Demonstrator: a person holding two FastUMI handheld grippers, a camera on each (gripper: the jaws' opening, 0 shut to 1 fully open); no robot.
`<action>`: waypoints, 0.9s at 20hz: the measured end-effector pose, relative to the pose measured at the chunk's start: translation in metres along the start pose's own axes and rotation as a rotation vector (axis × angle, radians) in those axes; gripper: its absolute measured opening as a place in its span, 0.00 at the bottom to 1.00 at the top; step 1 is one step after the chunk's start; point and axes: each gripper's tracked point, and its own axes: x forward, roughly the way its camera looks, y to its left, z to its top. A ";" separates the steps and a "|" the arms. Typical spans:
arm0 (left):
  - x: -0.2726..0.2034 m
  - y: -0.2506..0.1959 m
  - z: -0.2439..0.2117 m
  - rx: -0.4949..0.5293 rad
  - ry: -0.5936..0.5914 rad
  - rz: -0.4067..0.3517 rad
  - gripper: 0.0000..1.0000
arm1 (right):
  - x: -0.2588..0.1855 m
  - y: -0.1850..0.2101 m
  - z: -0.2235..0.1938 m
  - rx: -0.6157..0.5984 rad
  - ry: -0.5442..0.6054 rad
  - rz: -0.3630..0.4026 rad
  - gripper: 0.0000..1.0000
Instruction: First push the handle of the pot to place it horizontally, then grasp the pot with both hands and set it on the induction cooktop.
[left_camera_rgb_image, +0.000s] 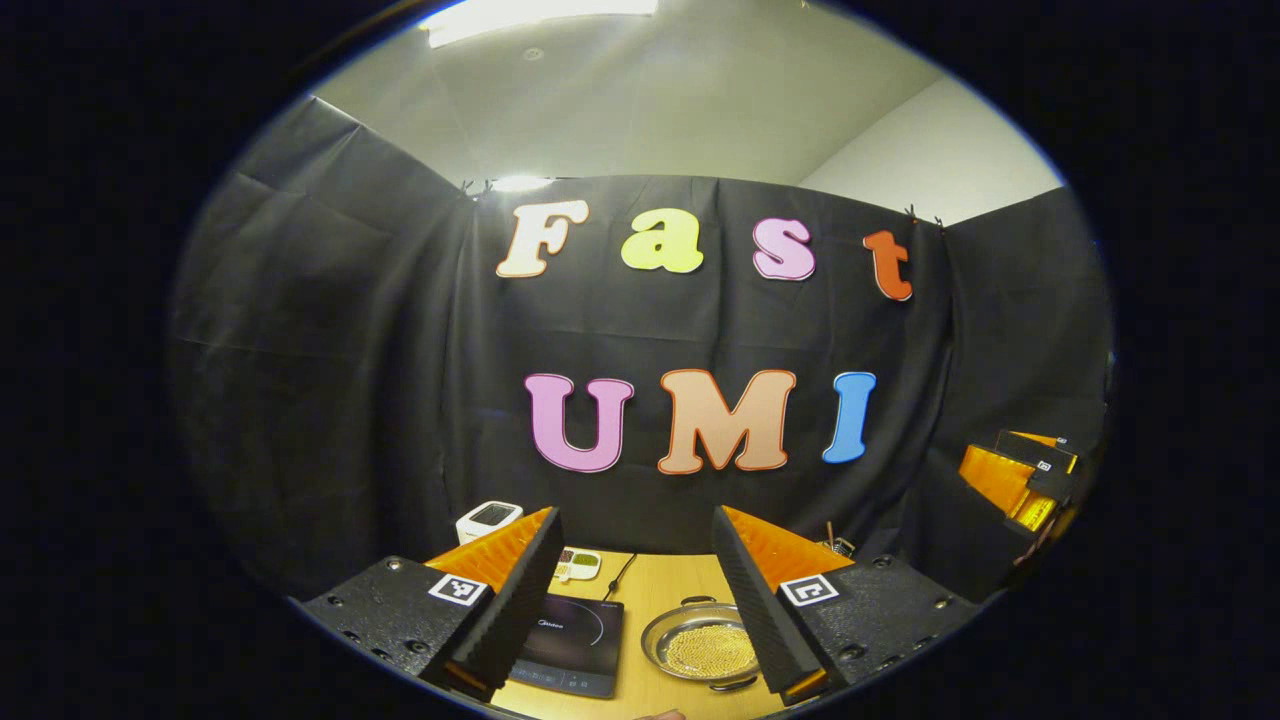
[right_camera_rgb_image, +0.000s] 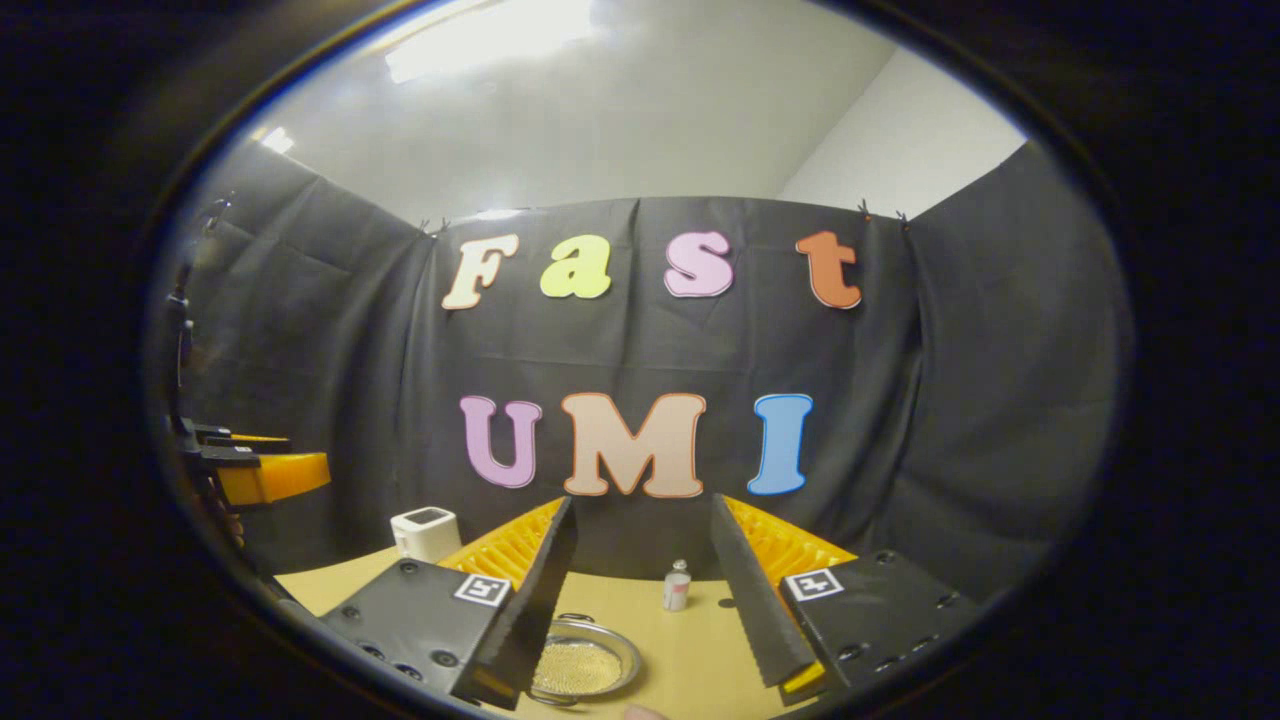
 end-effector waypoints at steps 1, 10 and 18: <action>0.006 0.006 -0.001 -0.014 -0.001 -0.007 0.86 | 0.004 0.004 -0.002 -0.001 0.000 -0.017 0.67; 0.074 0.035 -0.009 -0.072 -0.024 -0.138 0.87 | 0.039 0.054 -0.036 0.043 0.100 -0.053 0.04; 0.096 0.055 -0.031 -0.068 0.025 -0.093 0.91 | 0.071 0.077 -0.113 0.110 0.273 0.026 0.00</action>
